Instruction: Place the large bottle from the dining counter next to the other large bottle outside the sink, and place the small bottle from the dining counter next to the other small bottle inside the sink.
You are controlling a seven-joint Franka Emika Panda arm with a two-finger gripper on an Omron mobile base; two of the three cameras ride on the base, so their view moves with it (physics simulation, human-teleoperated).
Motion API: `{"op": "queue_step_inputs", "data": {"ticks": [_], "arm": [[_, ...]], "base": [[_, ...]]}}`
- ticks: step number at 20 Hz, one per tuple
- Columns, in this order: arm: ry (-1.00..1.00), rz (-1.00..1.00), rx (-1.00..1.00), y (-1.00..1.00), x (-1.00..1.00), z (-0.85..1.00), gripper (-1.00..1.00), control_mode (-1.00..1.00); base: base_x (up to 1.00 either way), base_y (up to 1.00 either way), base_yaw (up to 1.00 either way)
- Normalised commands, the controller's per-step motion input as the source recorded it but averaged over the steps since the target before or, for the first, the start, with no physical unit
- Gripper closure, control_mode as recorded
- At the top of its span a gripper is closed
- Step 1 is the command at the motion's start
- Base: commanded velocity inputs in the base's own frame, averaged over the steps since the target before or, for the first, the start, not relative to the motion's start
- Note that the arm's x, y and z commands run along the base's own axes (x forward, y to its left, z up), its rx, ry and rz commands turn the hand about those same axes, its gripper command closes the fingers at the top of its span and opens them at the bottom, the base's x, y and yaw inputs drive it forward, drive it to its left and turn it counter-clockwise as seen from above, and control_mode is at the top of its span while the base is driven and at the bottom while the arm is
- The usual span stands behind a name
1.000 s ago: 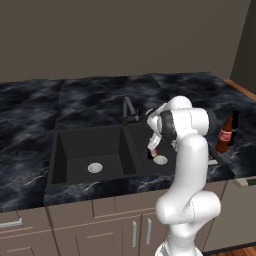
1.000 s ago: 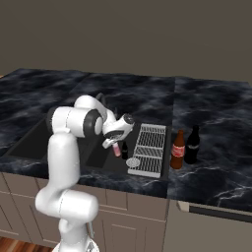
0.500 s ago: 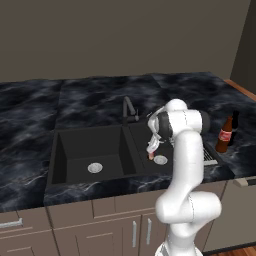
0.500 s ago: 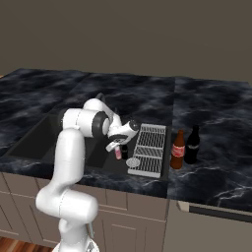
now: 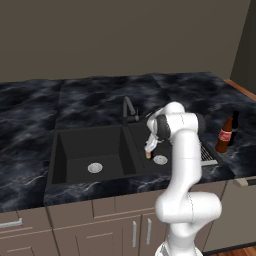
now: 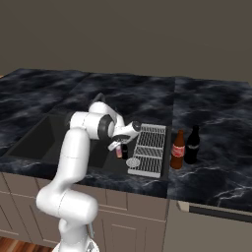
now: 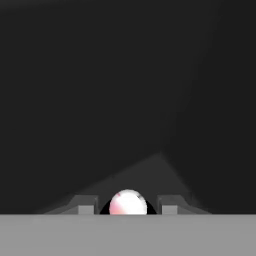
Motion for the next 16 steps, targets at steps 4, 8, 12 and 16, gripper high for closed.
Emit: {"op": "queue_step_inputs", "data": {"ticks": [4,8,12,16], "arm": [[0.0,0.01,0.06,0.0,0.31,-0.18,-1.0,-1.0],[0.0,0.01,0.04,-0.01,0.13,-0.16,-1.0,-1.0],[0.0,0.01,0.06,-0.03,0.1,-0.08,-1.0,-1.0],[0.0,0.02,0.08,0.0,0.0,0.14,-1.0,-1.0]], "base": [[0.0,0.0,0.0],[0.0,0.0,0.0],[0.0,0.0,0.0],[0.0,0.0,0.0]]}}
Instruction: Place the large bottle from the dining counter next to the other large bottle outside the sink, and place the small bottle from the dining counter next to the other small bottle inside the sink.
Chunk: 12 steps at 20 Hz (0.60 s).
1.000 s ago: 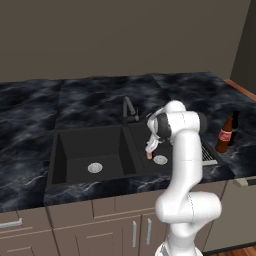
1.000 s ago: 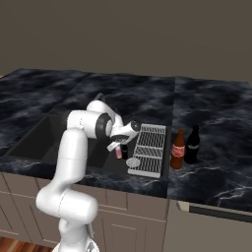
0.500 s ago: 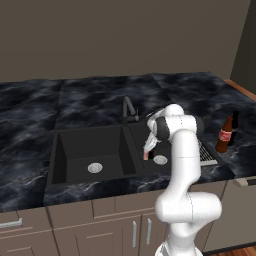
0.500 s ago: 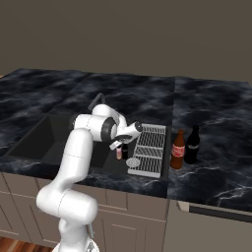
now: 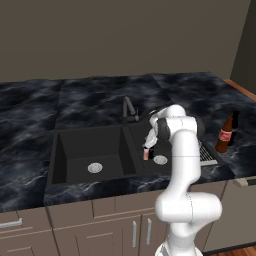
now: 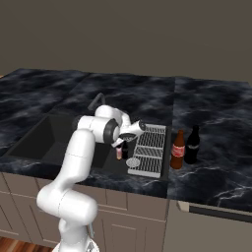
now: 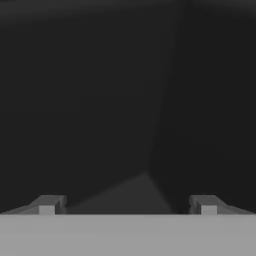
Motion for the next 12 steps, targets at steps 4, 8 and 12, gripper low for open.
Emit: {"op": "queue_step_inputs", "data": {"ticks": [4,8,12], "arm": [[0.0,0.02,0.09,0.14,0.0,0.25,-1.0,-1.0],[0.0,0.02,0.09,0.2,0.0,0.32,-1.0,-1.0],[0.0,0.0,0.02,0.11,0.0,0.32,-1.0,-1.0]], "base": [[0.0,0.0,0.0],[0.0,0.0,0.0],[0.0,0.0,0.0]]}}
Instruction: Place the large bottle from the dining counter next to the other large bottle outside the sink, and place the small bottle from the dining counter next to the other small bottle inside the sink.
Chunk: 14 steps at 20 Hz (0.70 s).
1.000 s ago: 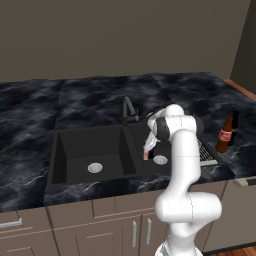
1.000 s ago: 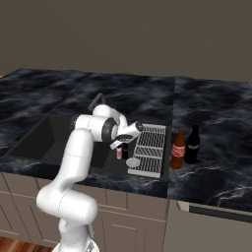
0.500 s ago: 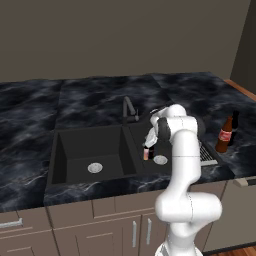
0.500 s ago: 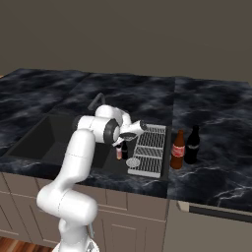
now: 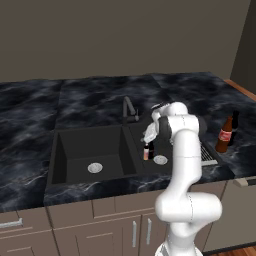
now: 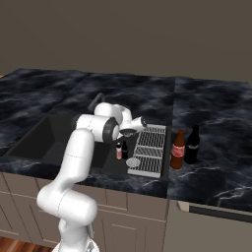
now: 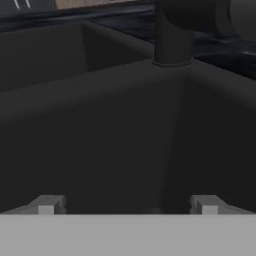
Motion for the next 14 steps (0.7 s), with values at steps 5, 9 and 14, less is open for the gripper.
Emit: {"op": "queue_step_inputs", "data": {"ticks": [5,9,14], "arm": [[0.0,0.0,0.0,0.0,0.0,0.27,-1.0,-1.0],[0.0,0.0,-0.01,0.0,0.0,0.47,-1.0,-1.0],[0.0,0.0,-0.01,0.0,-0.09,0.43,-1.0,-1.0]], "base": [[0.0,0.0,0.0],[0.0,0.0,0.0],[0.0,0.0,0.0]]}}
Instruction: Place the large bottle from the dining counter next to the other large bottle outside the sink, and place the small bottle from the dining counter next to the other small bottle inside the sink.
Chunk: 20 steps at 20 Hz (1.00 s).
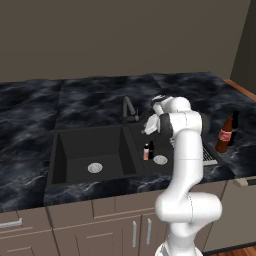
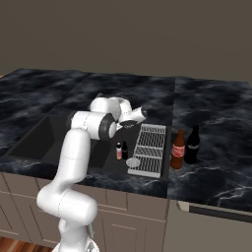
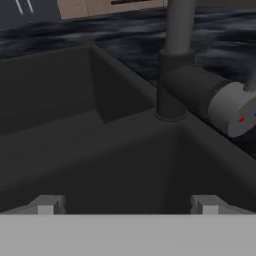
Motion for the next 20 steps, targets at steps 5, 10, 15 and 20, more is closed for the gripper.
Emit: {"op": "queue_step_inputs", "data": {"ticks": [5,10,15,20], "arm": [[0.0,0.0,-0.03,0.0,-0.32,0.2,-1.0,-1.0],[0.0,0.0,-0.03,0.0,-0.5,0.04,-1.0,-1.0],[0.0,0.0,-0.02,-0.03,-0.48,0.12,-1.0,-1.0],[0.0,0.0,-0.02,0.0,-0.47,0.38,-1.0,-1.0]], "base": [[0.0,0.0,0.0],[0.0,0.0,0.0],[0.0,0.0,0.0],[0.0,0.0,0.0]]}}
